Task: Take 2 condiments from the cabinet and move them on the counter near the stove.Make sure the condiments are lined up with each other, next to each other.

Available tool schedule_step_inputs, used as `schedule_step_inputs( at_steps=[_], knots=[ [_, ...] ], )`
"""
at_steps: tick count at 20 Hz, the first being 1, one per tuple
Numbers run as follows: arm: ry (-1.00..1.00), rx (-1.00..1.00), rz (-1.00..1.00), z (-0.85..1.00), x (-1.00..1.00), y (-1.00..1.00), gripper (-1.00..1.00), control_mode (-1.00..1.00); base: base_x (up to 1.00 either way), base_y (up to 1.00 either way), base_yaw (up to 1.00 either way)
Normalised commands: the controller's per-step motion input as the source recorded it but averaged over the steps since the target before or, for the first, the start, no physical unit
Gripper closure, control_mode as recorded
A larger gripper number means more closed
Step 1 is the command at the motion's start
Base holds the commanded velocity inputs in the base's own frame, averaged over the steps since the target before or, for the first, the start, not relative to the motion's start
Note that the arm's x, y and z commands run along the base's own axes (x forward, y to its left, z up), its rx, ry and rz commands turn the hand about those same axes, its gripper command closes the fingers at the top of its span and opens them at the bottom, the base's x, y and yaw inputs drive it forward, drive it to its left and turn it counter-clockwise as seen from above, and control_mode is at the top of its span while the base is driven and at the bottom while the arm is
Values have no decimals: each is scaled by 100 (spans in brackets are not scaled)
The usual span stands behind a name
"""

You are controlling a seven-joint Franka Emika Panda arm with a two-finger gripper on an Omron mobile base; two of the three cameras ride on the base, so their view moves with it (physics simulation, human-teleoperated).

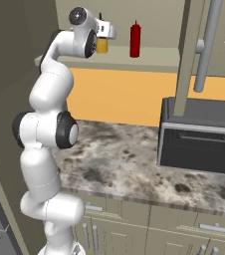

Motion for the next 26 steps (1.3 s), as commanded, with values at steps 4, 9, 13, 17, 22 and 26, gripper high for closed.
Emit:
schedule_step_inputs(
  at_steps=[4,9,13,17,22,26],
  knots=[
    [2,0,0,0,16,0,-100,-100,0,0,0],
    [2,0,0,0,15,0,-100,-100,0,0,0],
    [1,0,0,0,16,0,-100,-100,0,0,0],
    [0,0,0,0,12,0,-100,-100,0,0,0],
    [0,0,0,0,0,0,100,-100,0,0,0],
    [0,0,0,0,0,0,100,-100,0,0,0]
  ],
)
